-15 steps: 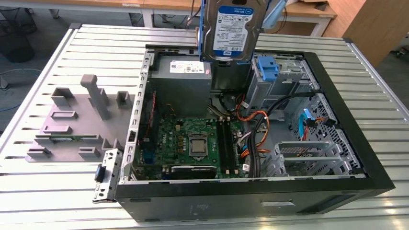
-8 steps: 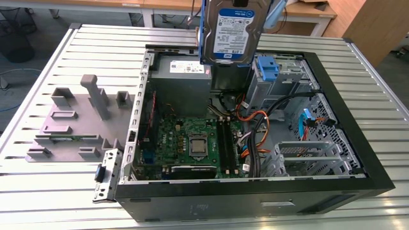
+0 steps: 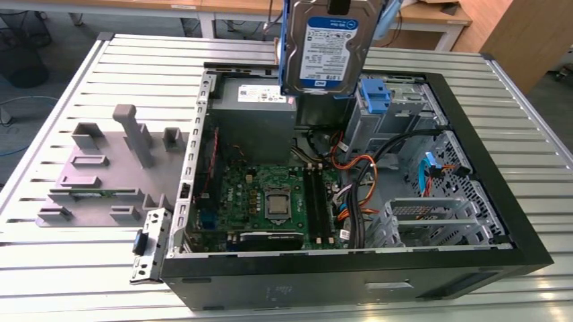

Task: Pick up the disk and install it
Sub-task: 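Pick up the disk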

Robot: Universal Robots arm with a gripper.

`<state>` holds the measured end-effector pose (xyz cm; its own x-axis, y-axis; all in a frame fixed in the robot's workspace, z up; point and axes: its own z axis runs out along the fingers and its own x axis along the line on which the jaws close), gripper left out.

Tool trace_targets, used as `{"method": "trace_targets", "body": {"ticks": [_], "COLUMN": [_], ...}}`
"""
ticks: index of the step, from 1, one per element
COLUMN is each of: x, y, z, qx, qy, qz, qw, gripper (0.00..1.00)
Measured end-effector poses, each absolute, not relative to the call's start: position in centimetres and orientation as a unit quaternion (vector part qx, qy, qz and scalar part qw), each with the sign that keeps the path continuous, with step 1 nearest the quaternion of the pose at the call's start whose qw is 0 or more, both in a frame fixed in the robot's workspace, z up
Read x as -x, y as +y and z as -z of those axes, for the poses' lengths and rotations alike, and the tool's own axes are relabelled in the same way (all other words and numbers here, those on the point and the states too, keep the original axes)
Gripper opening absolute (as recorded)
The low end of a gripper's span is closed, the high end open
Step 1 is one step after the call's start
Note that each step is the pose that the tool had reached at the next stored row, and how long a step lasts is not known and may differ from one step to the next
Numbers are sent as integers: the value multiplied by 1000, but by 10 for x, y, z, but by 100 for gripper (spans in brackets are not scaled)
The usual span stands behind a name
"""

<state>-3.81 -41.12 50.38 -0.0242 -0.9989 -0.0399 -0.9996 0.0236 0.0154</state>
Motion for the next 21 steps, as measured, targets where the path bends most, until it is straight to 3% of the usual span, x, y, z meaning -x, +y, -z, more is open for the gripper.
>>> {"method": "trace_targets", "body": {"ticks": [21], "x": [38], "y": [-463], "z": [-503], "qx": [698], "qy": [715], "qz": [-19], "qw": [9], "gripper": [35]}}
